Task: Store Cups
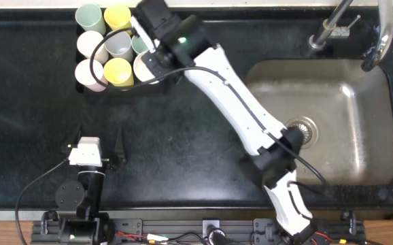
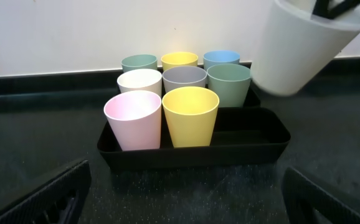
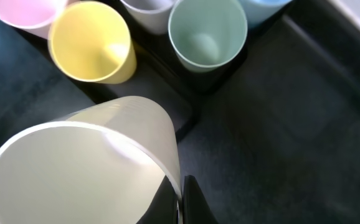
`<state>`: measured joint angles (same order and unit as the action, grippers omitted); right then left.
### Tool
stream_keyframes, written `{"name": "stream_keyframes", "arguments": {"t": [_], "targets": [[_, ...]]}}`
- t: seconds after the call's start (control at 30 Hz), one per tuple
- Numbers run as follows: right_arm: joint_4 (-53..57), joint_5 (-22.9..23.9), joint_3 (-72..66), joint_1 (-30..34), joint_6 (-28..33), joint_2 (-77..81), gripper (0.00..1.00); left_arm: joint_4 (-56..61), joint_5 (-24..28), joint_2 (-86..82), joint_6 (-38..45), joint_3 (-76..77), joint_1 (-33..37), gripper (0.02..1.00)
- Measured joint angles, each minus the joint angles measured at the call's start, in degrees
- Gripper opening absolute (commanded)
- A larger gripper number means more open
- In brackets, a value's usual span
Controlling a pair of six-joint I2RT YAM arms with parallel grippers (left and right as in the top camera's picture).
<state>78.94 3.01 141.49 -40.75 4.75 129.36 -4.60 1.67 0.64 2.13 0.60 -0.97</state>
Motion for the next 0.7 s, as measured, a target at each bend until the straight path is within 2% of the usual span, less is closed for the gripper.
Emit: {"name": "stream_keyframes", "arguments": {"t": [0.7], "targets": [[-1.4,-0.1,1.0,0.2,-0.9,5.9,0.045,0.0,0.0,0.0,0.0,0.0,0.0,1.000]]}}
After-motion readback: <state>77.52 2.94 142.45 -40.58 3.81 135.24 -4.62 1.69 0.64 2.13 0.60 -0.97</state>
